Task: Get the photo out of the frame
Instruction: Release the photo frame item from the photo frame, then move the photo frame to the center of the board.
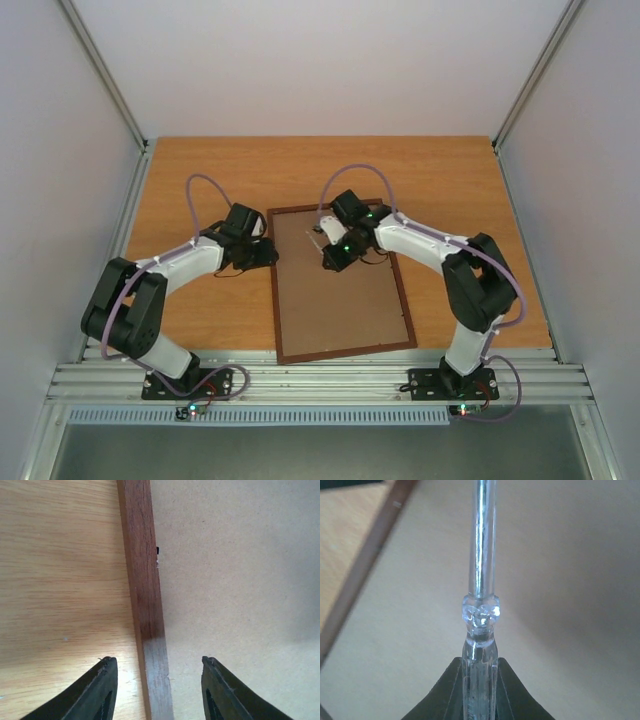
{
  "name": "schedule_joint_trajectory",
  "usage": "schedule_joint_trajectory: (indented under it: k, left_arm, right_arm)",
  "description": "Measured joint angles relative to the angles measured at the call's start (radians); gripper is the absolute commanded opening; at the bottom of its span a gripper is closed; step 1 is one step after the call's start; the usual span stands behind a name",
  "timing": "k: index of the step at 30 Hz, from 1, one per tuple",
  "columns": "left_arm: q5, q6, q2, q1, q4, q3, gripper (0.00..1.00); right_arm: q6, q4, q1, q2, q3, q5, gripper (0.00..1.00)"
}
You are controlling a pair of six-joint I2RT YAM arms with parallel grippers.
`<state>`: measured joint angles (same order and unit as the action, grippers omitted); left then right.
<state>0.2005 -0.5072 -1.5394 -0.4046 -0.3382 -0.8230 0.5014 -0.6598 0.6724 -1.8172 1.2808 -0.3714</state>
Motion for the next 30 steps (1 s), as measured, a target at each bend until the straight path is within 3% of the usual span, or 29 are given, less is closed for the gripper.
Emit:
schedule_joint_trajectory:
  k: [9, 18, 30]
  left_arm:
    - [-0.022, -0.005, -0.032, 0.001, -0.044, -0.057, 0.52]
    - [-0.024, -0.021, -0.141, -0.002, -0.058, -0.121, 0.42]
    - [-0.025, -0.062, -0.19, -0.011, -0.059, -0.13, 0.17]
  right_arm:
    - [-0.048, 0.035, -0.064, 0.22, -0.234, 0.117, 0.01]
    - [-0.105, 0.138, -0.065, 0.304, -0.34, 0.206, 0.01]
    - [-0.121, 0.178, -0.067, 0.333, -0.353, 0.234, 0.01]
